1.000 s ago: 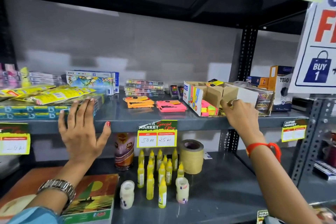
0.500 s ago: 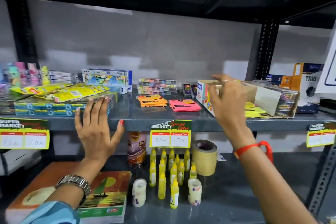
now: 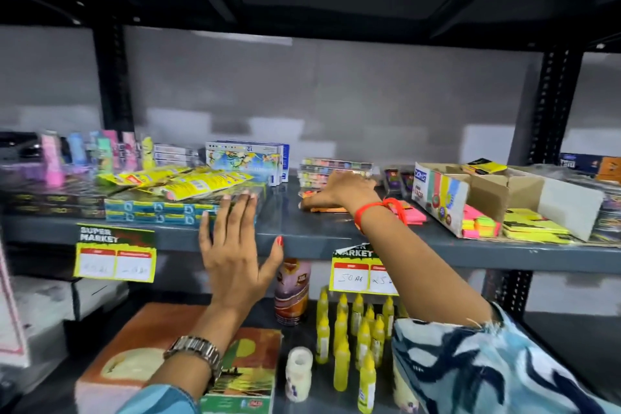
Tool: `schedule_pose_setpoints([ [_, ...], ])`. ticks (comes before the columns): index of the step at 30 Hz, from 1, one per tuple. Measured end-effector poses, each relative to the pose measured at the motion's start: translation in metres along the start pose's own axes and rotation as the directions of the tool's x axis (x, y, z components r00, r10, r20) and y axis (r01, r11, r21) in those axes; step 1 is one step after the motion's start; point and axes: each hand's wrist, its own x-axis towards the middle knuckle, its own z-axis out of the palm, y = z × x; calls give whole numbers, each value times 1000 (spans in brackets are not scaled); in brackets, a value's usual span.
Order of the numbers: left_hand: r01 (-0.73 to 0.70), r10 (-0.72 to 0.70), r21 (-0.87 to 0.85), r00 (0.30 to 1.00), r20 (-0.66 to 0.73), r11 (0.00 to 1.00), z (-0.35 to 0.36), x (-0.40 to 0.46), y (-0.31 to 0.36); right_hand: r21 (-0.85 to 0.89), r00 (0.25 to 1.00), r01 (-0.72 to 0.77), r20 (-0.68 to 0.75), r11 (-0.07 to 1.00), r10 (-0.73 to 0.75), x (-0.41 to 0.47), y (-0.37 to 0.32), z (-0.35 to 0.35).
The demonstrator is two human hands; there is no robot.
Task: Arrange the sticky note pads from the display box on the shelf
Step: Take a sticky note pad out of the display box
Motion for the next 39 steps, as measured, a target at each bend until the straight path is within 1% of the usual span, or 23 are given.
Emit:
schedule_pose_setpoints([
  [6,-14,14,8,999,-29,1000,4,0,0,85,998,-18,-59,996,23,-5,-5,-5],
  [7,-15,15,8,999,-36,1000,4,-1,-1,106,995,6,-98,994,4,-9,-5,-5],
  [9,-19,19,8,999,-45,1000,5,-2,-2,162,975,63,-220,985,-26,-20,-3,-10],
  [12,-29,30,13,997,-72,999,7,-2,0,248,915,103,-403,963,6,-43,7,-32],
  [14,-17,18,11,994,-104,1000,8,-2,-2,284,879,118,-476,951,34,-59,20,-51],
  [17,-11,11,6,991,-132,1000,8,-2,0,316,837,87,-537,945,102,-88,58,-75],
  [23,-16,16,2,993,-118,1000,6,-3,3,360,786,-75,-553,930,277,-122,145,-87],
  [28,-4,2,-10,994,-113,1000,5,-4,4,421,734,-219,-524,881,432,-125,203,-70],
  [30,3,-4,-9,994,-107,1000,5,-2,3,438,728,-259,-497,861,472,-128,216,-62],
  [35,7,-8,-16,995,-96,1000,3,-2,3,399,774,-267,-453,877,442,-131,223,-41],
  [39,14,-14,-8,997,-78,1000,1,-3,5,293,809,-235,-469,927,353,-113,226,-17],
])
